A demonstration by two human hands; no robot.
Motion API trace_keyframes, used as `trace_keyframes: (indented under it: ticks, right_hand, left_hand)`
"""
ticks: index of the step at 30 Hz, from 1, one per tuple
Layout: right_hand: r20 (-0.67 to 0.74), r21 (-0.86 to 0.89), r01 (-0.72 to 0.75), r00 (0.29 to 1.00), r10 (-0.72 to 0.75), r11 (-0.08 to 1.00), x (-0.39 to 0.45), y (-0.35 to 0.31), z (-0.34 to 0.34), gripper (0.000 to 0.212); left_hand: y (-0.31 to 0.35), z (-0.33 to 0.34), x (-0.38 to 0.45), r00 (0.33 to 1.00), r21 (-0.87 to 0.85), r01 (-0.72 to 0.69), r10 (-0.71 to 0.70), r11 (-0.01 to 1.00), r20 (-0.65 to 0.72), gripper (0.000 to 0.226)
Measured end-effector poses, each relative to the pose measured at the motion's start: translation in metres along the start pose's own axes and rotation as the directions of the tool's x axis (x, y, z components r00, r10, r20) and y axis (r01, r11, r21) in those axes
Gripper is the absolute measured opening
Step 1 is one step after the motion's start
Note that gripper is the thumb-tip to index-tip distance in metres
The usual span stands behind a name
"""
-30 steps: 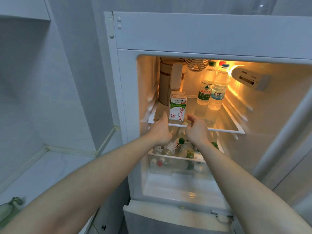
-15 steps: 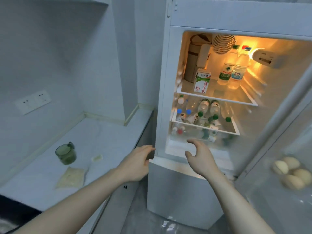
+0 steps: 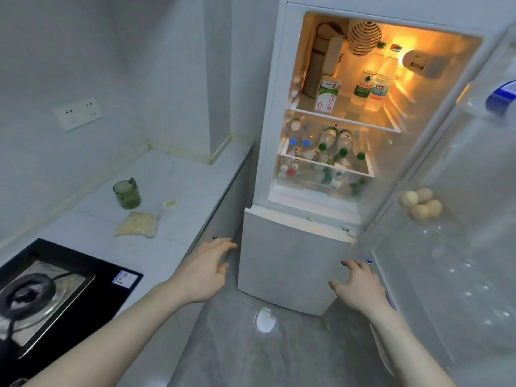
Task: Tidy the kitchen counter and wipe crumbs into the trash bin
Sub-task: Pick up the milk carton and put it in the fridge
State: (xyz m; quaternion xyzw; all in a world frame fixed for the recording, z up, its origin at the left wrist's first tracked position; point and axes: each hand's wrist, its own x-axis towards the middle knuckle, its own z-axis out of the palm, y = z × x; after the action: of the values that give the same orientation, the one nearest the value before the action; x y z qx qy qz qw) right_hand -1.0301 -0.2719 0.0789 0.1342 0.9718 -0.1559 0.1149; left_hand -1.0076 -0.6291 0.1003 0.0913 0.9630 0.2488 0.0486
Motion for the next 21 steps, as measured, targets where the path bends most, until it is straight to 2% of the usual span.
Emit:
trace_keyframes:
  ticks: [5, 12, 21]
  right_hand:
    - [0.111, -0.027, -0.020, 0.994, 0.023, 0.999, -0.021, 0.046, 0.004, 0.075]
    - [0.205, -0.020, 0.024, 0.979, -0.020, 1.000, -0.024, 0.104, 0.024, 0.077]
    - [0.278, -0.098, 0.096, 0.958, -0.065, 0.991, -0.035, 0.081, 0.042, 0.067]
  left_hand:
    - [0.049, 0.013, -0.030, 0.999, -0.024, -0.005, 0.004, 1.000, -0.041, 0.050]
    - [0.106, 0.057, -0.067, 0.992, -0.060, 0.074, -0.079, 0.995, -0.100, 0.050]
    - [0.142, 0.084, -0.123, 0.960, -0.079, 0.218, -0.228, 0.973, -0.161, 0.049]
